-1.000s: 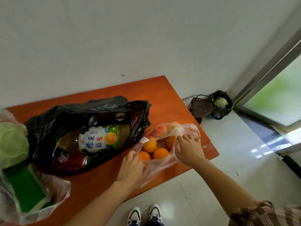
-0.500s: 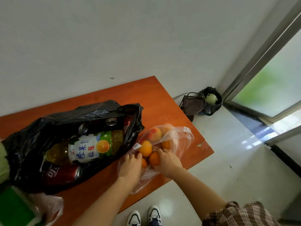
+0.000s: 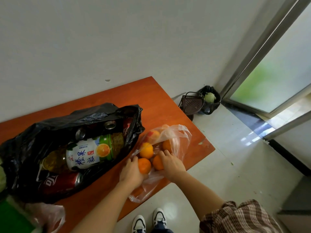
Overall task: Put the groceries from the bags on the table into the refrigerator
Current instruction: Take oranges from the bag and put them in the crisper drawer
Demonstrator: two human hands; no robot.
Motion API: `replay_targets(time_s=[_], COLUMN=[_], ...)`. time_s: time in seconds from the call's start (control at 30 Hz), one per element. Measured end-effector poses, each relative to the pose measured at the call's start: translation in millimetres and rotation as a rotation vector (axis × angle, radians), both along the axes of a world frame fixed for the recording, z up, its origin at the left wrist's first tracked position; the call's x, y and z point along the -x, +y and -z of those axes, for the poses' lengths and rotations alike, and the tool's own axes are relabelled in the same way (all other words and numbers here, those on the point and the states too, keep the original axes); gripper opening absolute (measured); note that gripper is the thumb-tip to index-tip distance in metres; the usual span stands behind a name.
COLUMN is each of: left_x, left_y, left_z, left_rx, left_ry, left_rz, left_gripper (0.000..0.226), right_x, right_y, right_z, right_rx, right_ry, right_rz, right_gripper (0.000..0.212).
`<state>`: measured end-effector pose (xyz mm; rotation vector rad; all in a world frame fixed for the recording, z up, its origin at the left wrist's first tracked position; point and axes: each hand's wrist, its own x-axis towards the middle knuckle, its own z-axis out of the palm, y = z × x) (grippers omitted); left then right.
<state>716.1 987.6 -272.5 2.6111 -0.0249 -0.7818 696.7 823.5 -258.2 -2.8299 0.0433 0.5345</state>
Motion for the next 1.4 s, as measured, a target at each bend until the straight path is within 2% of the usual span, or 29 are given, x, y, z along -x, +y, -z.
replay_targets(time_s=[0.17,0.27,0.33,0.47,0.63,0.77,0.9,1.13,1.3,1.4], left_x=[-8.5,-23.4,-32.1,-32.2,5.8,72.9,172.0,329.9,426.6,474.4], left_y=[-2.0,-18.8,-41.0,-106.9,-203.2,-285.8,-366.8,-507.5,-592.5,-640.5], left_z=[-30.7,-62.1,-84.0,-127.5,-162.7,-178.1,-184.7,-218.8,-258.8,-280.3], left_rx=[0.264,0.404,0.487,0.631,0.799,0.854,0.896,0.994,1.046,1.084], left_ry=[-0.084,-0.083,-0.113,-0.149,-0.039,0.047,0.141,0.29,0.273,0.251], left_rz=[-0.046,-0.021,0.009,0.104,0.237,0.348,0.388,0.523,0.706,0.842], left_gripper=[0.072,0.074,0.075,0.063,0.054,0.056,0.069,0.061,0.063,0.055], right_x=[4.6,10.9,17.7,45.4,114.0,202.1,306.0,481.5,582.1,633.8], right_y=[-18.1,-43.4,-64.7,-113.4,-182.8,-246.3,-304.7,-401.0,-462.5,-500.9], right_z=[-27.1,-55.3,-77.2,-116.8,-150.9,-172.6,-181.6,-225.0,-262.6,-279.4], right_rx=[-0.324,-0.455,-0.505,-0.559,-0.538,-0.543,-0.53,-0.504,-0.37,-0.31], right_ry=[-0.118,-0.248,-0.306,-0.426,-0.602,-0.701,-0.757,-0.892,-0.995,-1.074], right_rz=[0.249,0.401,0.5,0.694,0.899,1.019,1.131,1.299,1.373,1.446], right_gripper=[0.073,0.069,0.07,0.067,0.069,0.072,0.071,0.066,0.063,0.065])
